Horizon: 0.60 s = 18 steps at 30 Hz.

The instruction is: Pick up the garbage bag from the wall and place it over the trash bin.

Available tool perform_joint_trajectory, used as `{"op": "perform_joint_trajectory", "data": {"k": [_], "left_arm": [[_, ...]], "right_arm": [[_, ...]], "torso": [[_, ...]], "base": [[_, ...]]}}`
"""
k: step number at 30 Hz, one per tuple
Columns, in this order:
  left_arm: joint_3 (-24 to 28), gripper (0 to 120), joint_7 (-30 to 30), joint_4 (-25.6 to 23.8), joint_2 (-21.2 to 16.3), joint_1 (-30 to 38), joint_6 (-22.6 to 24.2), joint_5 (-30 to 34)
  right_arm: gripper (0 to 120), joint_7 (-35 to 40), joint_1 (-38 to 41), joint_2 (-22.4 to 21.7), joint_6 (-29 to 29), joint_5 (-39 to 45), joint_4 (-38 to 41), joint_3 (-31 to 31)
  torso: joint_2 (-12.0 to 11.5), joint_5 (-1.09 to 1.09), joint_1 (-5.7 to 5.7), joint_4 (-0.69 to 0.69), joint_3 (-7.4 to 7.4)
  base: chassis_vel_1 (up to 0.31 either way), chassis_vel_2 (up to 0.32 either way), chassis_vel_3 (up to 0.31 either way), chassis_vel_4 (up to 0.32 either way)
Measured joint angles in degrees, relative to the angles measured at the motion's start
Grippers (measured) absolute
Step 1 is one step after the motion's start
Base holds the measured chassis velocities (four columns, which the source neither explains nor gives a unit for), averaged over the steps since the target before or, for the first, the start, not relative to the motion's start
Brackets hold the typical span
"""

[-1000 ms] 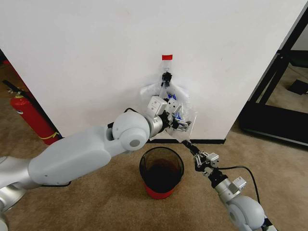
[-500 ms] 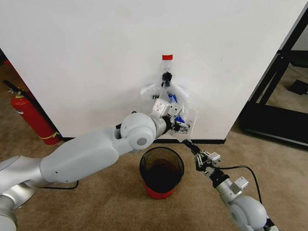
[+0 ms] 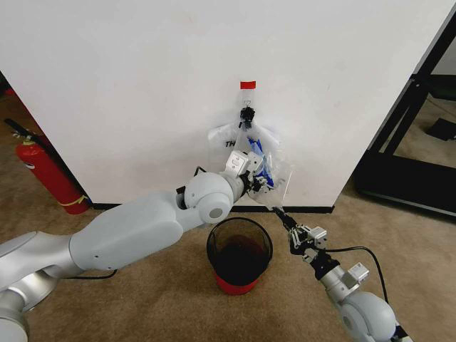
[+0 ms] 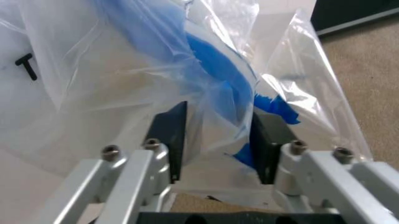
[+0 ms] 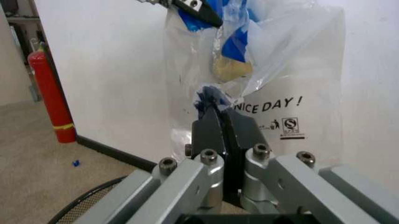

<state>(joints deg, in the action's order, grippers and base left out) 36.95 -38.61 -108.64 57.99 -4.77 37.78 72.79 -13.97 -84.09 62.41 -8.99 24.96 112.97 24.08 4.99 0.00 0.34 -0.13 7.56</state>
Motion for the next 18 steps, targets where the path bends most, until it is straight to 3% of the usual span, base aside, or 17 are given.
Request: {"op": "perform_joint_trajectory", "data": {"k": [8, 18], "left_arm": [[-1.41, 1, 0.44, -1.49, -1.15, -1.0, -1.22, 0.37], [-6.18, 0, 0.71, -5.63, -3.3, -4.65, -4.72, 0.41]], "right_arm": [[0, 0.0, -0.44, 0.06, 0.01, -0.08, 0.09, 0.28], [0, 1.47, -1.44, 0.59, 0.14, 0.49, 0.57, 0.48]], "torso": [[0.0, 0.0, 0.0, 0.0, 0.0], [0.0, 0.0, 0.0, 0.0, 0.0]], "base": [[0.0, 0.0, 0.0, 0.0], [0.0, 0.0, 0.0, 0.0]]}}
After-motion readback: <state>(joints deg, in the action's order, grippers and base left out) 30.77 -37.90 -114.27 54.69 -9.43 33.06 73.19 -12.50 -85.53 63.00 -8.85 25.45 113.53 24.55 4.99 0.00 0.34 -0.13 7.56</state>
